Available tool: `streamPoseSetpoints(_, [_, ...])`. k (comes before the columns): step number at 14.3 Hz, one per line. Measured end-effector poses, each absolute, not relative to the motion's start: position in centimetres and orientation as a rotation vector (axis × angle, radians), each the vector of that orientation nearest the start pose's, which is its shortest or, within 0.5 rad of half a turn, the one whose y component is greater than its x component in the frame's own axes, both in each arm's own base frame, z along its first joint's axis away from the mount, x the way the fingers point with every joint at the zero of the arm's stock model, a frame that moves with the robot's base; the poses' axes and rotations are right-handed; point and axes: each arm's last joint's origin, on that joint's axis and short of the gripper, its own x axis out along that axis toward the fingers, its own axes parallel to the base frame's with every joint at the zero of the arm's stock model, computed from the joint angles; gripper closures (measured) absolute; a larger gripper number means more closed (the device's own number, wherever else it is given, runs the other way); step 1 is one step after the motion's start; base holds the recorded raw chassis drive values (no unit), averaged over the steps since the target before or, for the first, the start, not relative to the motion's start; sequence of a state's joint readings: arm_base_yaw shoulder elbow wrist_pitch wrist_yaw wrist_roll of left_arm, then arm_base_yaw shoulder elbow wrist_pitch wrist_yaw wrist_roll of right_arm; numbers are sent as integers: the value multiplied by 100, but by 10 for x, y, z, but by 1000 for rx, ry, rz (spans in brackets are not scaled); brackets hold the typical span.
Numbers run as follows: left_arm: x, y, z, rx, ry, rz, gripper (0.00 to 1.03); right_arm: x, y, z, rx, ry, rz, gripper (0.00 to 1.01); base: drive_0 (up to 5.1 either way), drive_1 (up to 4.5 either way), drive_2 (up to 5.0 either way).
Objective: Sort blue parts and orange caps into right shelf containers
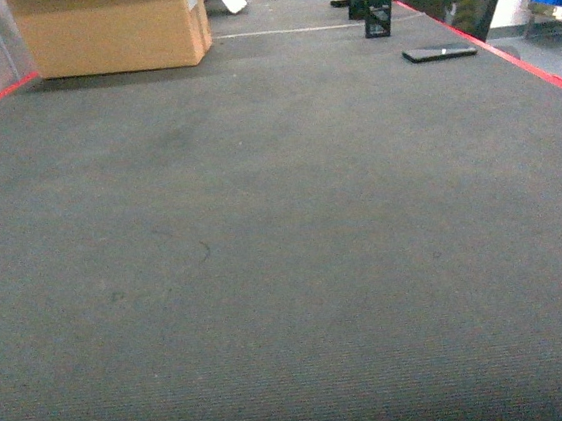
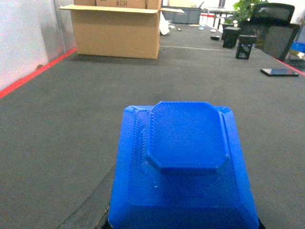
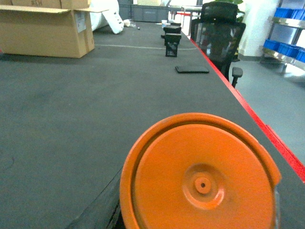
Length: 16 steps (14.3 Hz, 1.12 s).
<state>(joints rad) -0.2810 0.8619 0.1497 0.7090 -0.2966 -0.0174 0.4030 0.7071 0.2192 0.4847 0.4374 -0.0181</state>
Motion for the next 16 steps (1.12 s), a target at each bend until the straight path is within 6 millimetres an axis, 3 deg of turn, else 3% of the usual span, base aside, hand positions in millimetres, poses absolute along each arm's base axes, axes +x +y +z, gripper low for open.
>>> streamPoseSetpoints(5, [142, -17, 176, -15, 13, 5, 61, 132, 22, 190, -14, 8, -6, 57, 0, 0, 0])
streamPoseSetpoints(10, [129, 1, 167, -17, 6, 26, 61, 121, 9, 179, -10, 5, 6, 57, 0, 0, 0])
streamPoseSetpoints(12, [123, 0, 170, -17, -13, 0, 61, 117, -1, 175, -7, 9, -24, 57, 0, 0, 0])
streamPoseSetpoints(16, [116, 0, 170, -17, -11, 0, 61, 111, 0, 171, -7, -18, 0, 57, 0, 0, 0])
